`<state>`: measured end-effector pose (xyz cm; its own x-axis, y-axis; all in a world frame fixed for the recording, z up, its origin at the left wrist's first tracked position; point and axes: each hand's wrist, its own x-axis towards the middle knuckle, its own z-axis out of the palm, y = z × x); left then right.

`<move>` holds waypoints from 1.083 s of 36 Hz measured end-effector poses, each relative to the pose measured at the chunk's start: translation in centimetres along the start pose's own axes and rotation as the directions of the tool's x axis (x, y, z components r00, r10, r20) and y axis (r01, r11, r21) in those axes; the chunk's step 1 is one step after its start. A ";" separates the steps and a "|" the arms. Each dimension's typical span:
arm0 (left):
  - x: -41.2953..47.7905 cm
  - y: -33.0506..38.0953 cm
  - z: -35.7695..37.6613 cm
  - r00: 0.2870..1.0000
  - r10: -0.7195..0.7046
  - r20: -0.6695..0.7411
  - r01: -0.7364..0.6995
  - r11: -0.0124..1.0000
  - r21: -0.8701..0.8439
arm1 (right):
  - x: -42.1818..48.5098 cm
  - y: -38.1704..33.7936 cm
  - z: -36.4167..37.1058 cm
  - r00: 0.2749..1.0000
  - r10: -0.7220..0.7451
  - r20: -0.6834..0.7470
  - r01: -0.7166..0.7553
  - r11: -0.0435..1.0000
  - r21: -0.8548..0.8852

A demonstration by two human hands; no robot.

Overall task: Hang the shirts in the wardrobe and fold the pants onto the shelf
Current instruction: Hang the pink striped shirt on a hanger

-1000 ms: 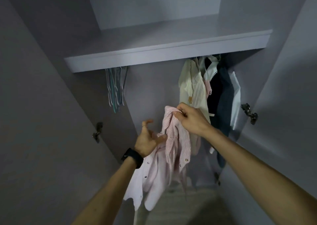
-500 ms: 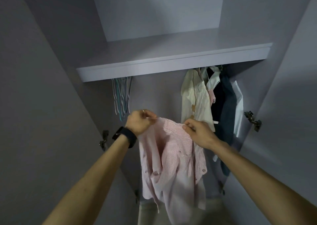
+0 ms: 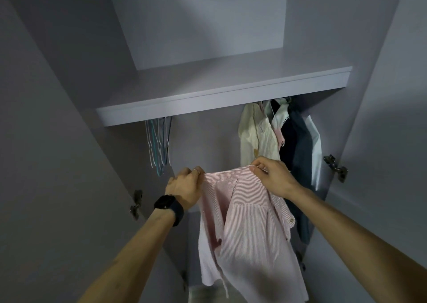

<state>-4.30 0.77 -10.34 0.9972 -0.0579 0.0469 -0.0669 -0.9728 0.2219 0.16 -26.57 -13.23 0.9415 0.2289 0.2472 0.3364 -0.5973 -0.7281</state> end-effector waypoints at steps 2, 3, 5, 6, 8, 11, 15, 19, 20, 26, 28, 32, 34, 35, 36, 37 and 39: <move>0.2 0.2 -0.1 0.999 -0.020 -0.034 0.018 0.997 -0.069 | 0.2 -0.2 -0.3 1.000 0.000 -0.002 0.000 1.000 -0.003; 0.3 0.2 -0.2 0.998 -0.038 -0.050 0.031 0.992 -0.124 | 0.2 -0.3 -0.4 1.000 0.001 0.001 -0.001 1.000 -0.006; 0.7 0.4 -0.9 0.993 -0.090 -0.076 0.065 0.957 -0.282 | -0.1 -0.2 -0.6 1.000 0.001 0.015 0.000 1.000 -0.021; 1.0 0.6 -1.5 0.990 -0.110 -0.093 0.073 0.939 -0.337 | -0.2 0.1 -0.5 0.999 0.000 0.037 0.001 1.000 -0.030; 1.7 1.1 -3.1 0.984 -0.102 -0.144 0.047 0.937 -0.346 | -0.7 0.6 -0.2 0.993 0.011 0.114 -0.006 0.999 -0.046; 2.8 2.1 -6.4 0.966 -0.038 -0.255 -0.024 0.972 -0.235 | -1.2 2.5 0.8 0.964 0.101 0.245 -0.057 0.982 -0.179; 3.1 2.6 -9.5 0.941 -0.087 -0.326 -0.029 0.941 -0.337 | -3.1 6.4 3.0 0.912 0.273 0.306 -0.181 0.938 -0.297; 3.3 2.3 -11.3 0.916 -0.130 -0.380 -0.056 0.896 -0.441 | -4.5 7.4 6.5 0.927 0.320 0.194 -0.285 0.940 -0.190; 3.3 2.4 -11.6 0.912 -0.131 -0.388 -0.063 0.892 -0.448 | -4.5 7.1 7.5 0.926 0.326 0.191 -0.303 0.943 -0.140; 3.3 2.7 -12.5 0.904 -0.128 -0.409 -0.081 0.886 -0.456 | -3.7 4.2 13.3 0.924 0.279 0.263 -0.317 0.941 0.115; 3.3 2.4 -12.5 0.897 -0.135 -0.420 -0.087 0.879 -0.468 | -3.1 3.1 14.9 0.927 0.271 0.259 -0.315 0.937 0.149; 3.2 1.1 -12.1 0.888 -0.173 -0.426 -0.093 0.840 -0.534 | -1.9 1.5 17.5 0.904 0.381 0.195 -0.425 0.855 0.297; 3.2 0.3 -12.1 0.885 -0.209 -0.416 -0.085 0.805 -0.587 | -1.5 1.0 18.3 0.888 0.412 0.204 -0.459 0.816 0.350; 3.1 0.0 -12.1 0.882 -0.227 -0.414 -0.079 0.794 -0.603 | -1.4 0.8 18.8 0.884 0.413 0.218 -0.466 0.803 0.371; 3.1 -0.4 -12.2 0.878 -0.241 -0.413 -0.073 0.786 -0.613 | -1.1 0.6 19.3 0.882 0.412 0.230 -0.472 0.787 0.397; 3.0 -0.6 -12.2 0.876 -0.250 -0.413 -0.070 0.781 -0.620 | -0.9 0.4 19.8 0.877 0.418 0.237 -0.481 0.764 0.430; 2.9 -1.2 -12.5 0.871 -0.263 -0.414 -0.068 0.772 -0.633 | 0.0 -0.1 20.9 0.863 0.448 0.233 -0.502 0.709 0.496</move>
<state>-1.71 4.60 1.69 0.8727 0.2989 0.3860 -0.1397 -0.6047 0.7841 -0.31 -10.45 -26.54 0.9589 0.1095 -0.2617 -0.2434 -0.1565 -0.9572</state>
